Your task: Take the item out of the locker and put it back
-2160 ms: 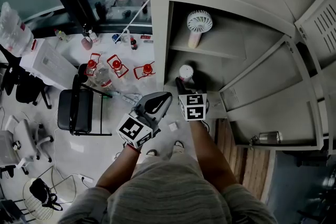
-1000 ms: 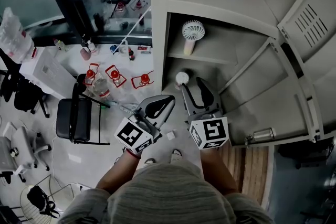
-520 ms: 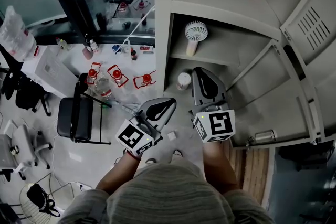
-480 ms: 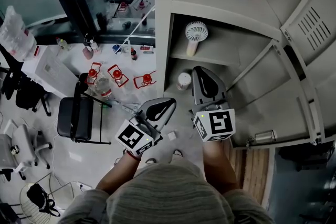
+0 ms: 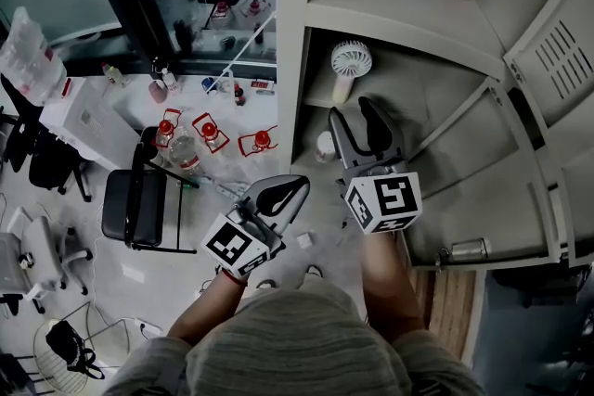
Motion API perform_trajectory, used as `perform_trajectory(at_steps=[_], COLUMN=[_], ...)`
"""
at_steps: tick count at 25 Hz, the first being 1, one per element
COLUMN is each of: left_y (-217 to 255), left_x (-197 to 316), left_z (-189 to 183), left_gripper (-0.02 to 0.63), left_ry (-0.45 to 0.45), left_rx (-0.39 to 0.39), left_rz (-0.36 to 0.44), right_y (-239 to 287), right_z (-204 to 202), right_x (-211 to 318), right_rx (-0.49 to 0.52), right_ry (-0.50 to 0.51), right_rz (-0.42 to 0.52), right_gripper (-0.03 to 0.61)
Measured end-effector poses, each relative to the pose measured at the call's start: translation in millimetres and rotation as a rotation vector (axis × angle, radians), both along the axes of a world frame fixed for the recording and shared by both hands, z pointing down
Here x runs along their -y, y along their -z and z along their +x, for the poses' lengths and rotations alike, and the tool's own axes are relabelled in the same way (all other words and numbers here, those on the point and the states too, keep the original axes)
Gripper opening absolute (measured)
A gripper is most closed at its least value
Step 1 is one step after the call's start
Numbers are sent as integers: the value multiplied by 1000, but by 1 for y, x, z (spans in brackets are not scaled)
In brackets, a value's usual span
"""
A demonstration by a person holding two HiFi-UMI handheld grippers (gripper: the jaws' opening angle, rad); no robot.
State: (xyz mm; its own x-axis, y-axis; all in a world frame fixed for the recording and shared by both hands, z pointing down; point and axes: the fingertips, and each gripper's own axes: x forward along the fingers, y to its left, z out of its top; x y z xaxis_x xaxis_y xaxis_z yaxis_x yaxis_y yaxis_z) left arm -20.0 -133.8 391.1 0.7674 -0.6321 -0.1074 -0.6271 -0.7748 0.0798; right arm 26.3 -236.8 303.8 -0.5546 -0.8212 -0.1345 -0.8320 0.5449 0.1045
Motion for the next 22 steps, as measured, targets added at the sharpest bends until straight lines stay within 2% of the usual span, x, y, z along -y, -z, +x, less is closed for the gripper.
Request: perform_trajectory(at_steps=[2, 17, 22], left_y=[-1, -4, -5], left_x=[1, 15, 17], left_z=[0, -7, -8], left_gripper=[8, 8, 8], left_ry=[3, 35, 39], left_rx=[1, 9, 8], left_rz=[-3, -15, -20], right_y=[-2, -3, -6], right_z=[-1, -10, -4], right_x=[9, 53, 59], right_rx=[0, 8, 16], right_ry=[-7, -102, -131], right_rz=[-15, -59, -81], right_gripper=[213, 212, 144])
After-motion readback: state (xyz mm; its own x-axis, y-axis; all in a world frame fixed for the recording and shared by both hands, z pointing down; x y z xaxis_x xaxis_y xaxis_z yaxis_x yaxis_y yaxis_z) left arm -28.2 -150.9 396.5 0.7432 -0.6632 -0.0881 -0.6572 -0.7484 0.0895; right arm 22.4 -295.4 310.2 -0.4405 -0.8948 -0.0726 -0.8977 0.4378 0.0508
